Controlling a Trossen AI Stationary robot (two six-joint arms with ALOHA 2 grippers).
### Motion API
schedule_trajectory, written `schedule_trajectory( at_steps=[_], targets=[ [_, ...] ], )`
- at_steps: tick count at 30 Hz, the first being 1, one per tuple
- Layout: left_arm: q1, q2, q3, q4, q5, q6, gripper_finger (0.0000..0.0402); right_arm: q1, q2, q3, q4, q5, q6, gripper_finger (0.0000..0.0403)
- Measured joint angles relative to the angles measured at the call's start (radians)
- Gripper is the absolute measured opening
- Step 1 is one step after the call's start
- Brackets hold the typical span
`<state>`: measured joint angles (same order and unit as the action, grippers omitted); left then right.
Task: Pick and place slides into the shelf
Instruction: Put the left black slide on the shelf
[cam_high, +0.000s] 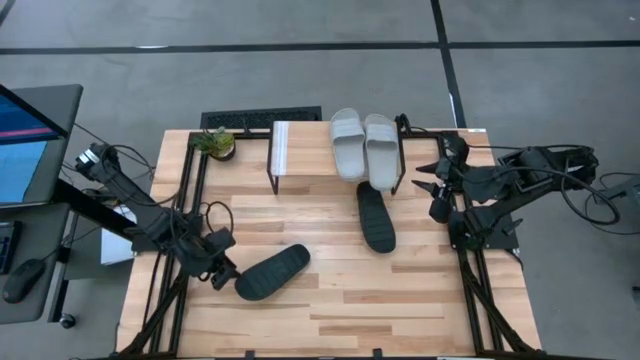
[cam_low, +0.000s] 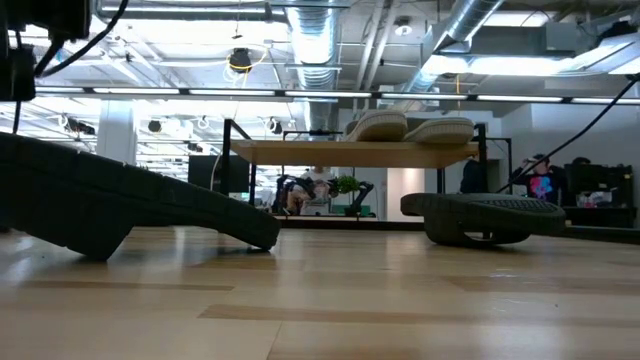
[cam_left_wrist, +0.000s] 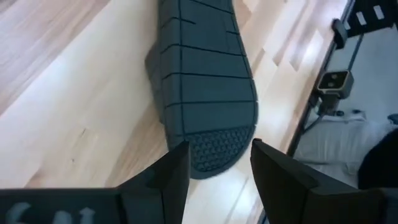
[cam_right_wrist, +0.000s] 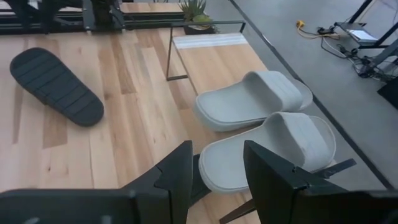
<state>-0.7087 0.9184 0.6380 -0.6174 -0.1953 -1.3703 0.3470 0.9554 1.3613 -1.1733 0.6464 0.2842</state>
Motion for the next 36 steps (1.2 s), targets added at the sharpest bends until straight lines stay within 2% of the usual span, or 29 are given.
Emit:
schedule_trajectory(
  at_steps=[5, 10, 20, 32, 36],
  targets=[
    [-0.006, 0.000, -0.069, 0.027, 0.030, -0.062, 0.0158, 0.000, 0.000, 0.000, 0.000, -0.017, 0.005, 0.0135],
    [-0.008, 0.000, -0.123, 0.160, 0.041, -0.065, 0.0158, 0.000, 0.000, 0.000, 0.000, -0.022, 0.005, 0.0134],
    [-0.007, -0.001, -0.201, 0.233, 0.080, -0.076, 0.0166, 0.000, 0.000, 0.000, 0.000, -0.048, 0.005, 0.0139],
    [0.025, 0.000, -0.201, 0.269, 0.076, -0.049, 0.0168, 0.000, 0.000, 0.000, 0.000, -0.050, 0.005, 0.0146],
    [0.037, 0.000, -0.201, 0.262, 0.043, -0.039, 0.0168, 0.000, 0.000, 0.000, 0.000, -0.050, 0.005, 0.0145]
  ],
)
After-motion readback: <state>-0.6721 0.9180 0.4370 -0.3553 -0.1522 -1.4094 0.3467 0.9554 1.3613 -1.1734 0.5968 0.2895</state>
